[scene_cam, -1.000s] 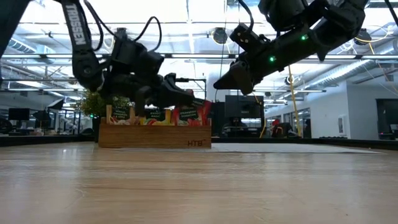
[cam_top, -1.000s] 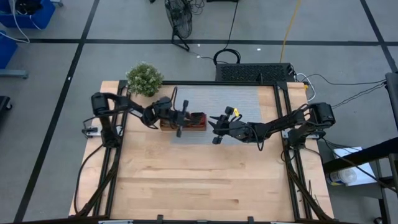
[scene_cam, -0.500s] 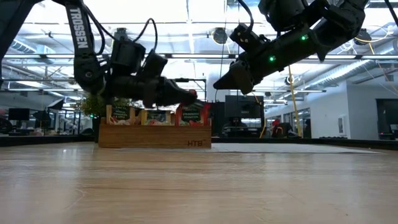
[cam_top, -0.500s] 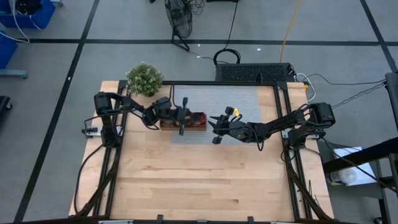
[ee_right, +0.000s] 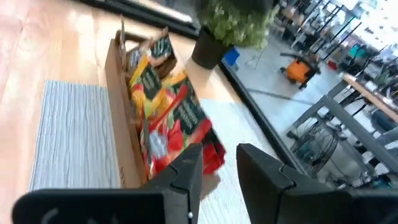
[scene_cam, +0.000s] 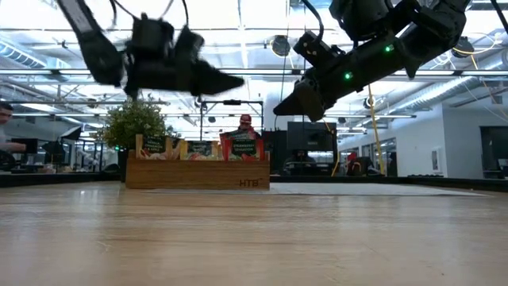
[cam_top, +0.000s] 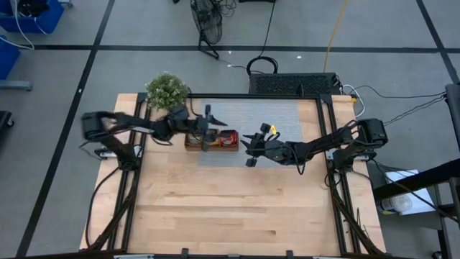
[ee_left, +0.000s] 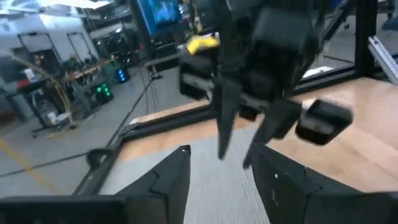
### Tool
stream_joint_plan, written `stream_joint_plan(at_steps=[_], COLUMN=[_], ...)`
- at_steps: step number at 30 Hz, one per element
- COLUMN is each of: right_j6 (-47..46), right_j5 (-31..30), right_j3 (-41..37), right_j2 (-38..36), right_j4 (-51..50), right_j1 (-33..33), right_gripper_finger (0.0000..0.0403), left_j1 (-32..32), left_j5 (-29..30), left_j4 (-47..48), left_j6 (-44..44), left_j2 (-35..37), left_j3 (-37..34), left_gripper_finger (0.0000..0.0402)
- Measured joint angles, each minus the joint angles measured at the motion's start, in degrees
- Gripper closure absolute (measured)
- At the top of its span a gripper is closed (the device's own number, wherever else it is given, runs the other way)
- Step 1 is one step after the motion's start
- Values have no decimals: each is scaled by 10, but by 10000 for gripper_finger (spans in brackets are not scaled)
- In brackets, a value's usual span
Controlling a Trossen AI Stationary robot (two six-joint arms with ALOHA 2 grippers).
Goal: Pick & Place Tea
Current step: Return to Home Position
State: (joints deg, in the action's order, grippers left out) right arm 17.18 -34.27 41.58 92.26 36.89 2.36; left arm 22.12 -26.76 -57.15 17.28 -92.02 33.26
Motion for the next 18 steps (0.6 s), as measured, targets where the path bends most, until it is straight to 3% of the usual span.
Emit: stream_joint_plan(at_steps=[5,9,12,14,18], right_j6=[-73,-132,-144,-147,-168], right_j5=[0,1,0,3,61], right_j3=[0,-13,-58,-104,-202], right_j2=[-67,-165,-257,-323,-449], right_j4=[-96,-210,-224,-210,-171], right_j1=[0,0,-1,-6,-28], right_gripper_finger=[314,314,314,314,314], left_j1=[25,40,52,58,57], left_j5=[76,197,228,205,142], left_j4=[284,562,722,765,729], left_j6=[7,21,-10,-49,-66], left_j2=[217,410,539,615,739], left_j3=[1,1,0,-13,-97], left_gripper_finger=[218,224,232,239,249])
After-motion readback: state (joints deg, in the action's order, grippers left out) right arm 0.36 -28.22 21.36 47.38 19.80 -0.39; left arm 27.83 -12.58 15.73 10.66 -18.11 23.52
